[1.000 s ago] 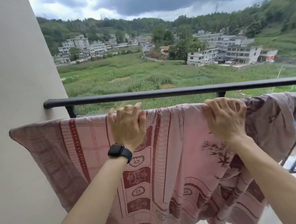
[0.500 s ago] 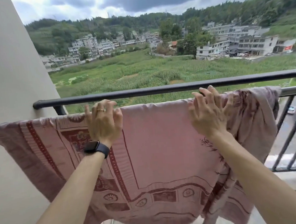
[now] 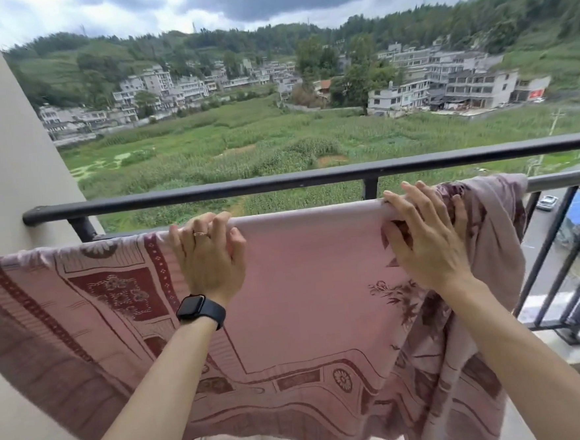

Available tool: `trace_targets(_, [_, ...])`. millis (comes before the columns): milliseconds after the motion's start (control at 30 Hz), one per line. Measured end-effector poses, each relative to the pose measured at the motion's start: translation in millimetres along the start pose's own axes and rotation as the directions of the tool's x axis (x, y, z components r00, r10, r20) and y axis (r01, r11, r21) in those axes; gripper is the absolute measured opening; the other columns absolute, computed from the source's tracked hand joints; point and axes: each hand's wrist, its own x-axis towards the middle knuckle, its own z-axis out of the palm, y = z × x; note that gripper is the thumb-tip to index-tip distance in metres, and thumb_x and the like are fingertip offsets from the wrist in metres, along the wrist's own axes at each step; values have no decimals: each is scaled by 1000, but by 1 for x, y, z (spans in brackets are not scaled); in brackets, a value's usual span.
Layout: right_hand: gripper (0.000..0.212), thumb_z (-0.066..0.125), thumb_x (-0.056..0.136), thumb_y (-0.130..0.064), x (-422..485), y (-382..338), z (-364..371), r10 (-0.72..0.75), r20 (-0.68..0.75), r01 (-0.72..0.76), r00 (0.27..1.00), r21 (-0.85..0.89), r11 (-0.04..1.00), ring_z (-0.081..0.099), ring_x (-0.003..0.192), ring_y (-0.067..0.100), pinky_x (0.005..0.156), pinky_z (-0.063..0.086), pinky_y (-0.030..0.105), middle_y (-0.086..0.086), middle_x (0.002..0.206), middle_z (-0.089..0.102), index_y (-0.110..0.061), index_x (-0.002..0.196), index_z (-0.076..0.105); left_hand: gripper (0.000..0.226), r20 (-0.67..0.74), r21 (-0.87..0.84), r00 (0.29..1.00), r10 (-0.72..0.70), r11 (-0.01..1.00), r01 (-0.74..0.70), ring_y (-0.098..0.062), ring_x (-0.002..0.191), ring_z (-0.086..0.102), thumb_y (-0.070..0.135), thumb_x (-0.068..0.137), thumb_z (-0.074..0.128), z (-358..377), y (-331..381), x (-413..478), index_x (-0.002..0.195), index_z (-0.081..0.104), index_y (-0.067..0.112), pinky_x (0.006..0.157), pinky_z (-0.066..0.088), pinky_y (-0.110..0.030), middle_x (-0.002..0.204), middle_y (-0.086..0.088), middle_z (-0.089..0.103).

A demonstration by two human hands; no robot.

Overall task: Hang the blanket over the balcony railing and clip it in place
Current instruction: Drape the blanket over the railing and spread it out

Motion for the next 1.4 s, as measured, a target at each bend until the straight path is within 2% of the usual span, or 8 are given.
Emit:
trace_targets(233, [50,31,96,-55,17,68,-32,289,-87,-295,953,-62,953,25,143,23,113,16,57,1,148,42,-30,134,52,38,31,-162,984,175,972,-168,-23,130,47,35,91,48,-4,106,7,123,59,19,120,7,-55,134,-2,56])
trace_targets(433, [44,37,105,-42,30,121,-27,-2,-153,-10,988,-76,997,39,105,25,83,33,39,12,103,58,-12,108,68,43,144,-141,964,223,969,-203,-26,95,62,45,98,32,28,210,7,107,66,21,98,33,-47,98,-3,71])
trace_targets(533, [42,39,104,-32,43,163,-48,48,-217,-48,975,3,999,38,94,24,84,35,35,15,94,57,1,103,65,54,162,3,965,204,978,-207,-28,79,59,48,102,23,35,204,4,92,65,16,80,36,-40,84,-8,68])
trace_targets(767, [37,45,102,-48,11,273,-96,125,-64,-128,990,-45,991,39,123,28,99,35,49,4,129,53,-25,128,57,46,79,88,995,65,994,-72,-28,75,53,40,96,29,37,217,-1,84,62,11,77,35,-41,74,-13,64])
trace_targets(900, [40,63,94,-32,9,271,-88,151,-108,-139,983,112,984,39,130,28,108,36,47,5,136,56,-20,132,62,39,43,64,998,-44,997,41,-30,92,57,34,92,33,34,251,1,93,66,14,101,35,-50,94,-12,68])
trace_targets(1067, [29,60,98,-20,18,255,-86,149,-178,-105,973,234,967,42,118,28,102,27,17,11,122,65,-5,121,70,53,136,-33,978,158,987,-155,-27,109,61,53,97,28,40,339,3,116,65,20,113,22,-51,112,-6,69])
trace_targets(1167, [26,59,99,-16,15,266,-95,142,-252,-78,957,248,966,49,110,31,98,24,2,11,113,69,-2,117,72,57,242,5,934,264,962,-273,-28,99,62,63,96,28,56,358,-8,115,64,22,100,33,-47,106,-6,69])
trace_targets(1400, [29,61,97,-6,-20,314,-92,162,-331,-108,930,176,978,56,105,42,104,21,4,16,116,65,-5,125,68,33,139,78,910,390,912,-403,-31,90,58,42,95,53,74,325,-10,120,54,20,83,37,-44,102,-7,61])
